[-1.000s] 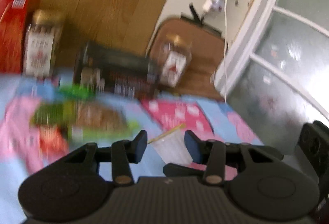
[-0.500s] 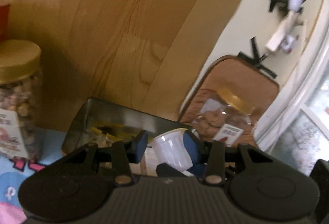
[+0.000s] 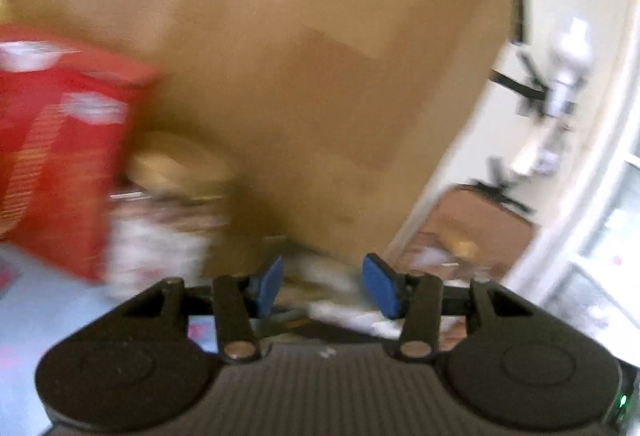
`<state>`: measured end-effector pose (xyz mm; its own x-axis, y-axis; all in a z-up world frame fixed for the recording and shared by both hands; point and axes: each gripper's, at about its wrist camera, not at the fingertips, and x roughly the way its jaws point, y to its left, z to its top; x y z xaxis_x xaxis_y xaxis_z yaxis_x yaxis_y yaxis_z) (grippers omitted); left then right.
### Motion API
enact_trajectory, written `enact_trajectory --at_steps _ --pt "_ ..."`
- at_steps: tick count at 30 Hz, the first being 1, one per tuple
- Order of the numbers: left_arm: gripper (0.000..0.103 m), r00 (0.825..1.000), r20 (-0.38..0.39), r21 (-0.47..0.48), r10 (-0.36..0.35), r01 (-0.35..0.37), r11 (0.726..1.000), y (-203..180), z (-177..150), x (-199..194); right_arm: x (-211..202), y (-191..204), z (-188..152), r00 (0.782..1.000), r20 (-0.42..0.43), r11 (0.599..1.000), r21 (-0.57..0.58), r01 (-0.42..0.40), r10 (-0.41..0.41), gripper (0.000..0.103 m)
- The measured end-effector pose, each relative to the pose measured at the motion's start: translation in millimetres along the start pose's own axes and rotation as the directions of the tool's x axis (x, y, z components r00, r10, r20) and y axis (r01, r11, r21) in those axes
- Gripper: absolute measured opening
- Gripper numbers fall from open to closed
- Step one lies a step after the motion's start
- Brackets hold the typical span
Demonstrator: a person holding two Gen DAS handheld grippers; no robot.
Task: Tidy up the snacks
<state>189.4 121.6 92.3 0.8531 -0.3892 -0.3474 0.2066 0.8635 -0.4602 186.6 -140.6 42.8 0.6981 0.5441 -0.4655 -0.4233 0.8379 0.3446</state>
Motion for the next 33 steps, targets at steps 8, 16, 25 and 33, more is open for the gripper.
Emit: enact_trajectory --at_steps 8,16,25,33 --pt "0.046 0.987 -0.155 -0.168 0.048 -0.074 0.983 55.9 -31.9 17.3 65.5 -26.9 -5.5 0.976 -0.154 0.899 0.431 -0.073 0.153 0.054" --pt "0.029 0.937 -0.35 -0.162 0.015 -0.076 0.984 56.1 -45.6 89.5 76.1 -24.2 -9.2 0.975 -0.172 0.874 0.485 -0.039 0.139 0.049" --pt "0.024 0.969 -0.236 -0.137 -0.068 0.036 0.99 13.5 -54.6 0.9 10.1 15.1 -7.5 0.981 -0.083 0.916 0.379 -0.13 0.174 0.04" --pt "0.024 0.953 -0.294 -0.053 -0.078 0.065 0.996 -24.4 -131.5 -65.0 -70.5 53.4 -74.7 0.984 -0.132 0.963 0.255 -0.084 0.121 0.04"
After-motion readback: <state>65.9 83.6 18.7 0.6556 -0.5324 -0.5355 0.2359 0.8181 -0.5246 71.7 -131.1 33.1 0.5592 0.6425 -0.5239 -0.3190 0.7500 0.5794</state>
